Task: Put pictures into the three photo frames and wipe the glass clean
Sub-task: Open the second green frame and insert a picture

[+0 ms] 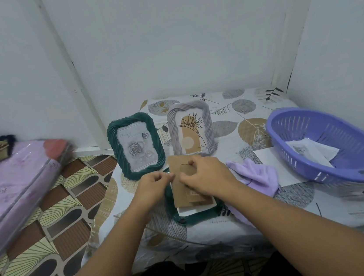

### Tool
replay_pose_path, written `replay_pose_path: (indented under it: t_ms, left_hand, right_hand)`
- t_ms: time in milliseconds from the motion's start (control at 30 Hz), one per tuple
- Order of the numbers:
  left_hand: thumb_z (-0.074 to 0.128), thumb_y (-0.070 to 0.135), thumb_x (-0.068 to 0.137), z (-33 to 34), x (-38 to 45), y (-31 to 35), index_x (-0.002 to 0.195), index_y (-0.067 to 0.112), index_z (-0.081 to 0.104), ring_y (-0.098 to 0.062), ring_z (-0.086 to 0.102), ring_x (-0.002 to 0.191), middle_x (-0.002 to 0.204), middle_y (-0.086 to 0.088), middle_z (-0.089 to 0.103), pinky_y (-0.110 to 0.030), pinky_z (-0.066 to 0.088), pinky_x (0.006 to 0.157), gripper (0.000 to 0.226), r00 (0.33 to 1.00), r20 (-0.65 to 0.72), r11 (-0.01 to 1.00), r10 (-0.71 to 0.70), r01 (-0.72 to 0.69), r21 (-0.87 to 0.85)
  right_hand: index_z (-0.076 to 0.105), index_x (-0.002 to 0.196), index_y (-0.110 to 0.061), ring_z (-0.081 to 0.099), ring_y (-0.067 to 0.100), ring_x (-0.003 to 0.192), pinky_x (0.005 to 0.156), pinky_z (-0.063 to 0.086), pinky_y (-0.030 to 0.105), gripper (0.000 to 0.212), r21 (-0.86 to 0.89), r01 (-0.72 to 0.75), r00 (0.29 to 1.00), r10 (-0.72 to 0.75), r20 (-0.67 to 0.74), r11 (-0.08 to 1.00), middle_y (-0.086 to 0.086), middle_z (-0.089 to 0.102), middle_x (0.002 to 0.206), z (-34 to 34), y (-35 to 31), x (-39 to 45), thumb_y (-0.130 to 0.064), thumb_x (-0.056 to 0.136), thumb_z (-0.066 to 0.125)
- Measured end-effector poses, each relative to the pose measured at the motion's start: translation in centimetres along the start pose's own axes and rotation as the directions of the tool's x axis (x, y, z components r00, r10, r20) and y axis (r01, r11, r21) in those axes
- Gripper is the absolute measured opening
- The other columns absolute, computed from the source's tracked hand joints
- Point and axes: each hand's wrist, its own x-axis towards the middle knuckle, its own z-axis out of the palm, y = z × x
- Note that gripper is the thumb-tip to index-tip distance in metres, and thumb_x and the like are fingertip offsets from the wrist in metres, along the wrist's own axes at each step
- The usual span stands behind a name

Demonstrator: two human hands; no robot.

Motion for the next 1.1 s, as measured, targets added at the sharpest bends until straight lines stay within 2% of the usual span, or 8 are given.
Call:
replay_pose_path:
  t_ms: [100,200,300,433,533,633,800,1100]
  left_hand:
    - [0.063,0.03,0.099,0.3,-0.1,1.0,0.092,0.008,0.075,-0.017,0.059,0.088,0.097,-0.015,0.075,-0.025,0.04,0.068,0.026,0.998,-0.003,0.993,-0.06,0.059,-0.097]
    - [0.065,0.029,0.098,0.4,-0.1,1.7,0.089,0.012,0.074,-0.013,0.054,0.087,0.085,0.002,0.071,-0.034,0.041,0.087,0.021,0.996,0.001,0.986,-0.094,0.093,-0.138]
    - [0.065,0.031,0.098,0.7,-0.2,1.9,0.09,0.014,0.074,-0.009,0.052,0.091,0.091,0.005,0.07,-0.04,0.037,0.097,0.021,0.996,0.014,0.988,-0.089,0.09,-0.125]
    - [0.059,0.036,0.101,1.0,-0.5,1.5,0.095,0.017,0.071,-0.009,0.058,0.089,0.096,0.005,0.07,-0.035,0.044,0.078,0.024,0.998,-0.046,0.998,0.044,-0.042,0.054]
    - [0.057,0.036,0.1,0.3,0.0,-0.2,0.102,0.022,0.063,-0.016,0.063,0.077,0.084,0.003,0.067,-0.036,0.051,0.069,0.015,0.967,-0.18,0.921,0.181,-0.102,0.376]
    - [0.059,0.037,0.098,-0.3,0.3,-2.3,0.112,0.022,0.056,-0.015,0.061,0.076,0.082,0.005,0.065,-0.034,0.045,0.065,0.02,0.945,-0.249,0.856,0.212,-0.057,0.513]
    - [0.063,0.041,0.094,-0.4,0.7,-4.0,0.095,0.03,0.07,-0.01,0.063,0.079,0.081,0.012,0.067,-0.029,0.049,0.069,0.014,0.942,-0.253,0.843,0.222,-0.055,0.534]
    - [0.065,0.033,0.091,-0.2,0.5,-4.7,0.096,0.027,0.078,-0.01,0.063,0.08,0.081,0.013,0.069,-0.027,0.045,0.072,0.015,0.894,-0.379,0.892,0.237,-0.046,0.449]
  right_hand:
    - [0.047,0.135,-0.03,0.047,0.026,0.121,0.099,0.045,0.042,0.067,0.0,-0.01,0.999,0.01,-0.038,1.0,0.005,0.047,0.131,-0.2,0.7,-0.2,-0.07,0.083,0.058]
    - [0.027,0.148,-0.034,0.044,0.027,0.124,0.105,0.042,0.044,0.088,0.159,-0.051,0.997,0.06,-0.05,0.986,0.006,0.037,0.133,-0.3,1.2,-0.4,-0.073,0.079,0.065]
    - [0.029,0.147,-0.033,0.06,0.015,0.113,0.1,0.052,0.04,0.085,0.527,-0.116,0.993,0.103,0.054,0.842,-0.003,0.058,0.13,-0.1,1.9,-0.5,-0.054,0.081,0.078]
    - [0.044,0.142,-0.027,0.072,0.019,0.104,0.093,0.058,0.05,0.078,0.772,-0.157,0.986,0.134,0.094,0.616,-0.002,0.072,0.116,0.2,3.4,0.1,-0.033,0.077,0.085]
    - [0.052,0.134,-0.024,0.073,0.019,0.1,0.091,0.059,0.047,0.061,0.759,-0.123,0.989,0.141,0.041,0.639,0.0,0.074,0.111,-0.7,5.0,0.3,-0.026,0.081,0.083]
    - [0.055,0.127,-0.022,0.073,0.017,0.097,0.088,0.06,0.042,0.047,0.695,-0.12,0.987,0.158,0.008,0.709,-0.001,0.075,0.109,-1.9,7.0,0.4,-0.025,0.087,0.079]
    - [0.056,0.121,-0.023,0.072,0.02,0.099,0.088,0.059,0.044,0.037,0.66,-0.157,0.982,0.188,0.024,0.735,-0.003,0.073,0.106,-2.7,9.4,-0.3,-0.023,0.09,0.076]
    - [0.058,0.12,-0.025,0.069,0.018,0.101,0.094,0.055,0.043,0.039,0.509,-0.225,0.97,0.24,0.038,0.83,-0.005,0.073,0.11,-2.0,11.5,-0.4,-0.032,0.088,0.078]
